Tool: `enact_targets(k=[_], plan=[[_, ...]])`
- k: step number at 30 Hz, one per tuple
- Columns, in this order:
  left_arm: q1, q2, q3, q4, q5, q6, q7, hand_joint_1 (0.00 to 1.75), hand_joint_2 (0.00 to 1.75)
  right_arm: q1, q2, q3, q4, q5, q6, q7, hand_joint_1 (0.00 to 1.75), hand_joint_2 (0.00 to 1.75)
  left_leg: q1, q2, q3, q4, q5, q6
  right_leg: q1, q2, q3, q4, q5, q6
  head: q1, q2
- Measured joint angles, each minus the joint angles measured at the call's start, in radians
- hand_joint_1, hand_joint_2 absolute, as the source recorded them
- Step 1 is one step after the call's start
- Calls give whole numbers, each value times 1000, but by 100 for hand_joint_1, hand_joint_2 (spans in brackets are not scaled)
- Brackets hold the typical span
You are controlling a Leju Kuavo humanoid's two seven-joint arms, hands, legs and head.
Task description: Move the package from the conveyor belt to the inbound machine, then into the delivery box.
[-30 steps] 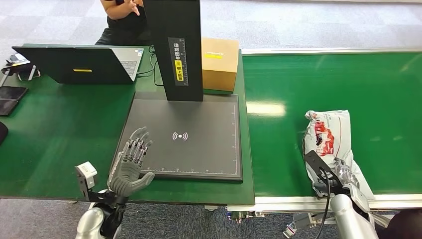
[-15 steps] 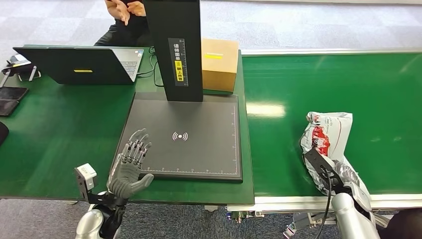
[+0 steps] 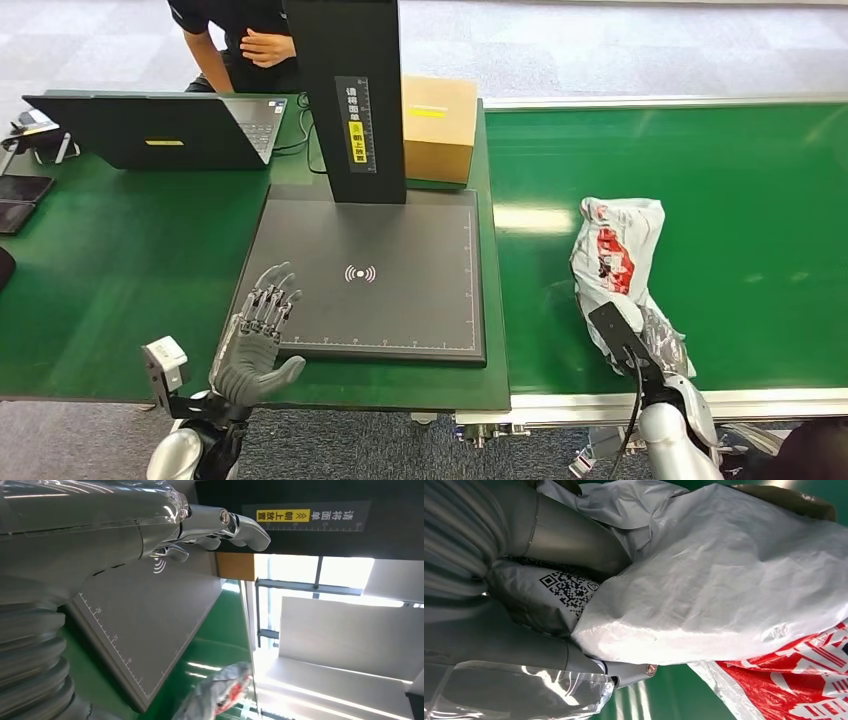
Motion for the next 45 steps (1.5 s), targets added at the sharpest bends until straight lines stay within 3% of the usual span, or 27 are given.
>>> enact_targets(k=[7, 13, 21, 33, 45], plan=[[1, -3, 3, -7, -10, -5, -14, 0, 175, 32, 39, 7, -145, -42, -110, -158, 175, 175, 0, 0, -1, 0, 0, 0, 0, -1, 0, 0, 0, 0, 0, 0], [-5, -3, 4, -7, -15, -5, -20, 0, 175, 45, 55, 15, -213, -39, -184, -227, 175, 175, 0, 0, -1, 0, 0, 0, -1, -1, 0, 0, 0, 0, 0, 0], [-22, -3, -1, -4, -23, -16, -47, 0, 175, 23, 53, 88, -243, 150, -193, -251, 175, 175, 0, 0, -1, 0, 0, 0, 0, 0, -1, 0, 0, 0, 0, 0], [-70, 4, -25, 20, 16, -25, -75, 0, 175, -260, -51, 475, -75, 406, -103, -286, 175, 175, 0, 0, -2, 1, 1, 0, -1, 0, -1, 1, 1, 1, 0, 0], [-84, 21, -54, 49, 40, -24, -98, 0, 175, -617, -47, 880, 250, 328, -10, -445, 175, 175, 0, 0, -3, 1, 2, 0, 0, 0, -2, 1, 1, 1, 0, 0]])
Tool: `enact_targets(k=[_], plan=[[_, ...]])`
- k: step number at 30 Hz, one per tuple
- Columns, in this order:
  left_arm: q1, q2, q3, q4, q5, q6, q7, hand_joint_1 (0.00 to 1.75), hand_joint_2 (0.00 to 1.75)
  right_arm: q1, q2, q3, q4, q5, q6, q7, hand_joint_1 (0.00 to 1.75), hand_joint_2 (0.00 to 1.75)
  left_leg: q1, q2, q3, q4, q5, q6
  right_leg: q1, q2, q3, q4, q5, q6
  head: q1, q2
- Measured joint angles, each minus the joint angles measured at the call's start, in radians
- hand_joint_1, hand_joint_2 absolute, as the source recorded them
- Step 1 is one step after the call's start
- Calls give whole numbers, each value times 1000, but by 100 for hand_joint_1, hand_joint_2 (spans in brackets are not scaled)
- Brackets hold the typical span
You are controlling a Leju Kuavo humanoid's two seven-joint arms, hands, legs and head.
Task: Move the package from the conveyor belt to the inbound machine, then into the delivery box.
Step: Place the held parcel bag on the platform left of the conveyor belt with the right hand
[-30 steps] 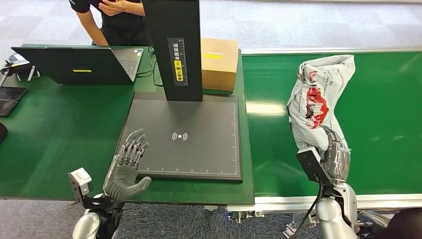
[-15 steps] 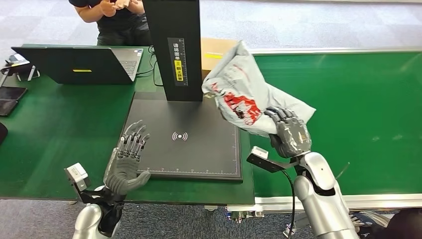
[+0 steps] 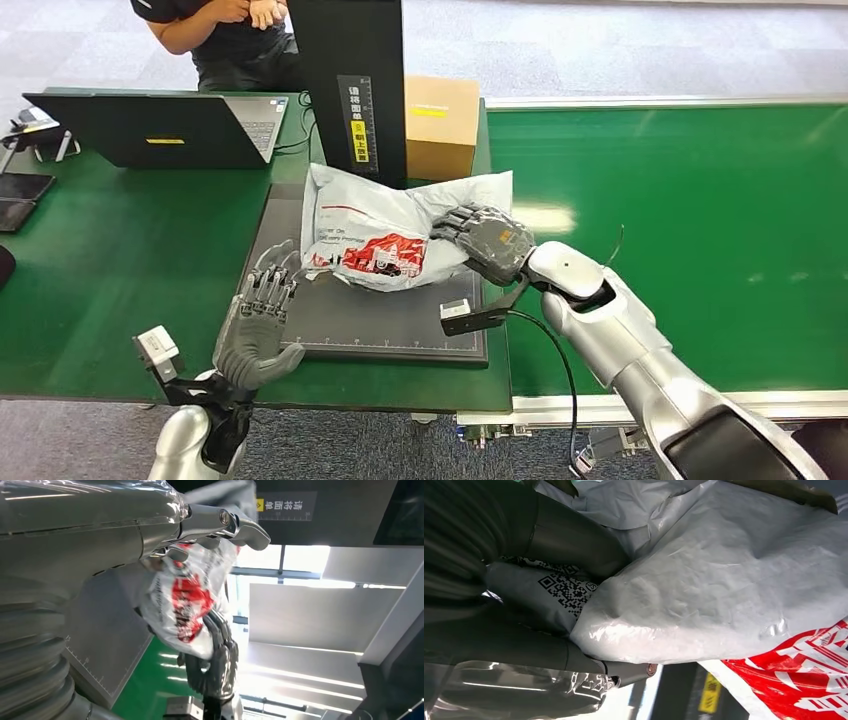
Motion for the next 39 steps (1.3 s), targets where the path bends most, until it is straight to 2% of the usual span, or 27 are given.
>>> enact_targets(k=[7, 8, 9, 11, 12, 13, 23, 29, 32, 39], plan=[[-24, 9, -26, 31, 18, -5, -15, 0, 175, -103, 46, 167, 145, -96, -17, -31, 175, 175, 0, 0, 0, 0, 0, 0, 0, 0, 0, 0, 0, 0, 0, 0], [-27, 11, -29, 36, 21, -5, -15, 0, 175, -111, 53, 187, 162, -113, -23, -29, 154, 175, 0, 0, 0, 0, 0, 0, 0, 0, 0, 0, 0, 0, 0, 0], [-30, 12, -32, 40, 23, -5, -16, 0, 175, -116, 59, 204, 178, -127, -29, -26, 116, 175, 0, 0, 0, 0, 0, 0, 0, 0, 0, 0, 0, 0, 0, 0], [-35, 14, -37, 49, 28, -5, -16, 0, 175, -121, 69, 230, 206, -145, -39, -22, 28, 175, 0, 0, 0, 0, 0, 0, 0, 0, 0, 0, 0, 0, 0, 0], [-38, 15, -39, 54, 29, -5, -17, 0, 175, -121, 73, 240, 219, -153, -44, -22, 6, 175, 0, 0, 0, 0, 0, 0, 0, 0, 0, 0, 0, 0, 0, 0], [-40, 17, -41, 58, 31, -5, -17, 0, 175, -122, 78, 248, 232, -163, -51, -22, 0, 175, 0, 0, 0, 0, 0, 0, 0, 0, 0, 0, 0, 0, 0, 0], [-64, 23, -52, 92, 36, 0, -17, 0, 175, -123, 105, 278, 307, -263, -117, -21, 0, 175, 0, 0, 0, 0, 0, 0, 0, 0, 0, 0, 0, 0, 0, 0], [-71, 25, -52, 97, 40, 7, -6, 0, 175, -94, 107, 235, 288, -479, -139, -97, 0, 175, 0, 0, 0, 0, 0, 0, 0, 0, -1, 0, 0, 0, 0, 0], [-67, 25, -52, 97, 44, 18, 0, 0, 175, -18, 104, 163, 193, -686, -104, -143, 0, 175, 0, 0, 0, 0, 0, 0, 0, 0, -1, 0, 0, 0, 0, 0], [-42, 26, -51, 92, 57, 29, 13, 0, 175, 274, 100, -24, -172, -1100, 32, -164, 0, 175, 0, 0, 0, 0, -1, 0, 0, -1, -1, 0, -2, -1, 0, 0]])
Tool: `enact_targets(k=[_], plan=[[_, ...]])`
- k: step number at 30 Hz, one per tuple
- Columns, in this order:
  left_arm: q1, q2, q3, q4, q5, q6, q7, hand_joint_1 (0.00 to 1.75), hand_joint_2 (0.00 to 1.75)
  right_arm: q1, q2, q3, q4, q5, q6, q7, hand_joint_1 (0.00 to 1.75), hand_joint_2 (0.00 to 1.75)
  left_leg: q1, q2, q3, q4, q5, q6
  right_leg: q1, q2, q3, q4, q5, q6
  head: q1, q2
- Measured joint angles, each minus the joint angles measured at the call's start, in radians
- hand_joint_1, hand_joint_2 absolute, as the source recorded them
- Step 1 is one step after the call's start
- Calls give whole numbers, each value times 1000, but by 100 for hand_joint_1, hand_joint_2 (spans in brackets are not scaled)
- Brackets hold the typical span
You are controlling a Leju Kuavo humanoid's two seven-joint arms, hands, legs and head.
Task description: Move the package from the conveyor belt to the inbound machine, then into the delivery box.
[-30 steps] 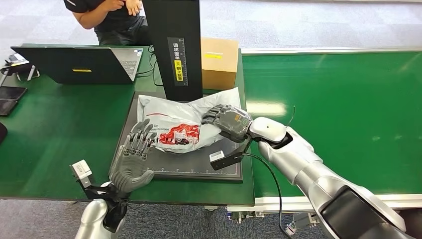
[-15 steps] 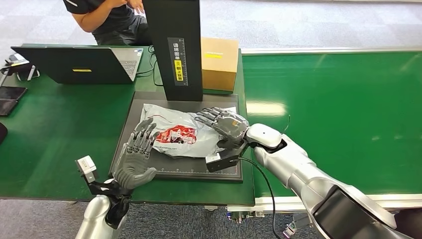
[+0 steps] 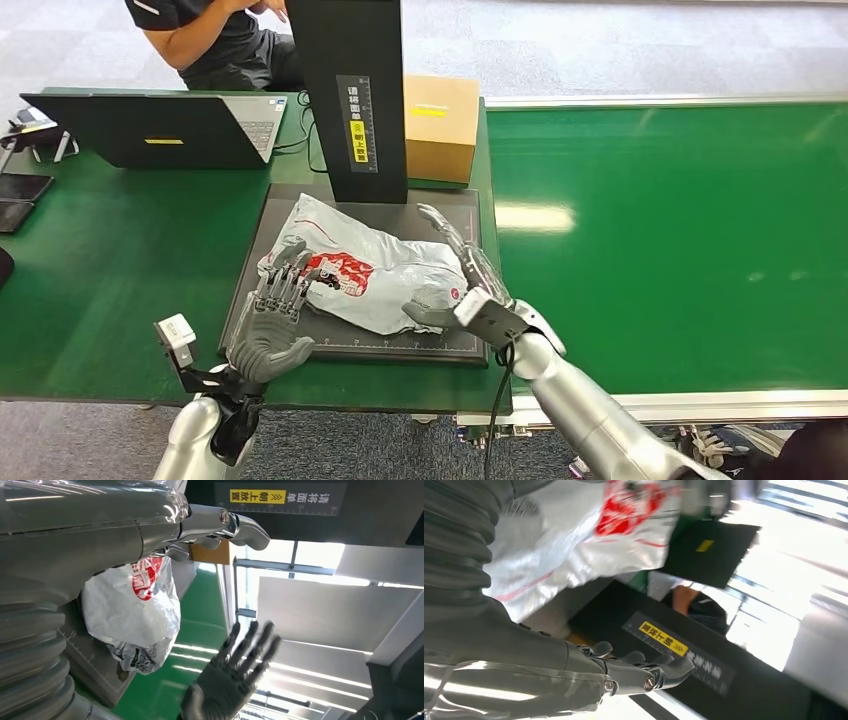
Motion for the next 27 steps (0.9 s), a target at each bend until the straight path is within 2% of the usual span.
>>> enact_targets(k=[2, 4, 8, 12, 18, 22, 27], plan=[[13, 0, 0, -9, 2, 1, 8, 0, 175, 86, 12, -71, -92, -90, 47, -1, 0, 175, 0, 0, 0, 0, 0, 0, 0, 0, 0, 0, 0, 0, 0, 0], [25, -1, 1, -21, 2, 1, 18, 0, 175, 165, 33, -145, -170, -122, 72, -2, 0, 175, 0, 0, 0, 0, 0, 0, 0, 0, 0, 0, 0, 0, 0, 0], [40, -5, 2, -46, -6, -4, 42, 0, 175, 293, 84, -273, -284, -91, 92, 8, 0, 175, 0, 0, 0, 0, 0, 0, 0, 0, 0, 0, 0, 0, 0, 0], [43, -11, 4, -59, -15, -12, 54, 0, 175, 380, 120, -370, -361, -55, 102, 17, 0, 175, 0, 0, 0, 0, 0, 0, 0, 0, 0, 0, 0, 0, 0, 0], [41, -18, 7, -65, -55, -29, 50, 0, 175, 443, 164, -477, -445, -4, 100, 31, 0, 175, 0, 0, 0, 0, 0, 0, 0, 0, 0, 0, 0, 0, 0, 0], [32, -26, 6, -65, -73, -32, 47, 0, 175, 453, 186, -503, -456, 22, 107, 39, 0, 175, 0, 1, 1, 0, 0, 0, 0, 0, 0, 0, 0, 0, 0, 0], [30, -35, 6, -65, -71, -37, 52, 0, 175, 464, 197, -512, -457, 114, 47, 40, 0, 175, 0, 1, 1, 0, 0, 0, 0, 0, 0, 0, 0, 0, 0, 0]])
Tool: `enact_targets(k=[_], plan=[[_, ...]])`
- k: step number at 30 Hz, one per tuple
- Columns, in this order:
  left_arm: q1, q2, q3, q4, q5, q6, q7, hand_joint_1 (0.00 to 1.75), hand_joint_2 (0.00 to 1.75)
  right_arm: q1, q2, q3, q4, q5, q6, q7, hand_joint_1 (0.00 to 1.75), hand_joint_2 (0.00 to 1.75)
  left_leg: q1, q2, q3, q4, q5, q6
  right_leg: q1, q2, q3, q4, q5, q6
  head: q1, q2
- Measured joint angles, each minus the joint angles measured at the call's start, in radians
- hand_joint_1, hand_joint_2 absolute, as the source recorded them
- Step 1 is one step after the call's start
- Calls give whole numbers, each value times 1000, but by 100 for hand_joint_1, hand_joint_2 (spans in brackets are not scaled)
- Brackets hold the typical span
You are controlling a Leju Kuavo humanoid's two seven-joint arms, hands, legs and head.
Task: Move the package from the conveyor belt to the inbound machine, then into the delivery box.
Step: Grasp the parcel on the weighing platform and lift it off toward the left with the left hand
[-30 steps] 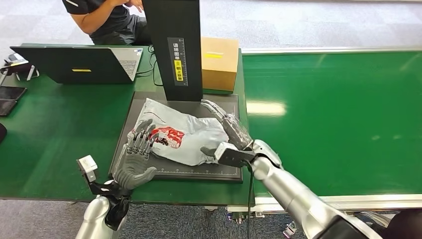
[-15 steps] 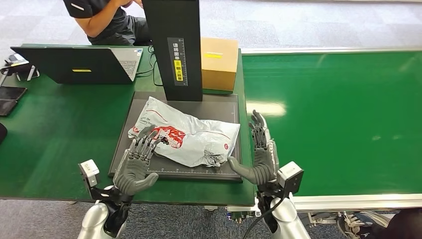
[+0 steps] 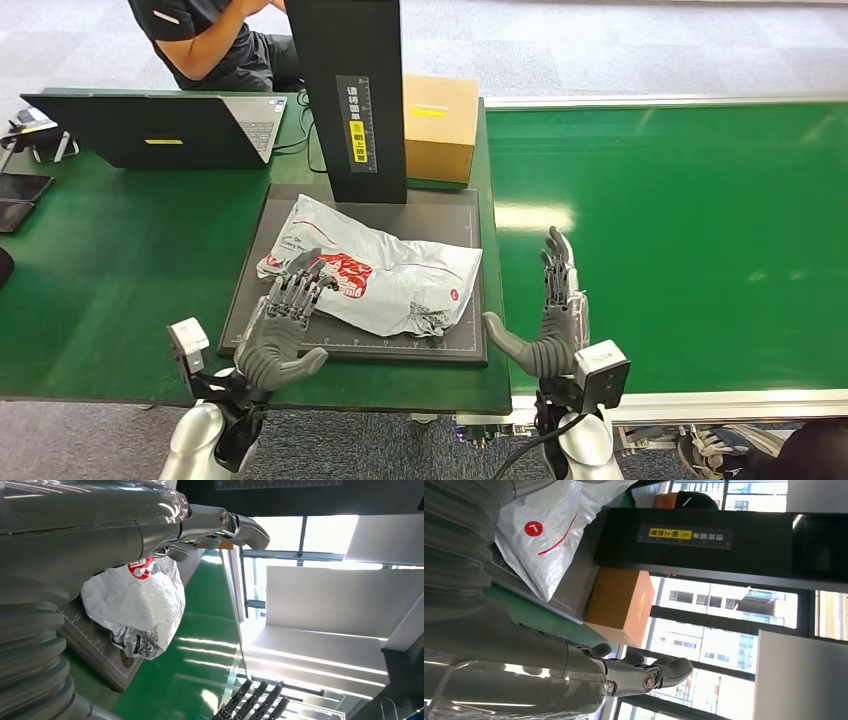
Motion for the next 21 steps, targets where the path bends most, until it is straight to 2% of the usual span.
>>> enact_targets(k=[6, 10, 14, 17, 21], plan=[[-10, -10, 1, 1, 29, -31, 8, 0, 175, 3, 8, -1, 0, 26, -19, 5, 0, 175, 0, 0, 0, 0, 0, 0, 0, 0, 0, 0, 0, 0, 0, 0], [-33, -15, -1, 10, -17, -9, 13, 0, 175, 3, 8, -4, 3, 35, -29, 5, 0, 175, 0, 0, 0, 0, 0, 0, 0, 0, 0, 0, 0, 0, 0, 0], [-77, -15, -18, 36, -159, 86, 16, 0, 175, 0, 8, -7, 7, 49, -40, 2, 0, 175, 0, 0, 0, 0, 0, 0, 0, 0, 0, 0, 0, 0, 0, 0], [-133, -16, -46, 75, -318, 195, 35, 0, 175, -8, 11, -12, 13, 66, -50, -2, 0, 175, 0, 0, 0, 0, 0, 0, 0, 0, 0, 0, 1, 0, 0, 0], [-208, -18, -74, 136, -432, 280, 47, 0, 175, -22, 19, -18, 24, 77, -50, -4, 0, 175, 0, 0, 0, 1, 0, 0, 0, 0, 0, 0, 1, 0, 0, 0]])
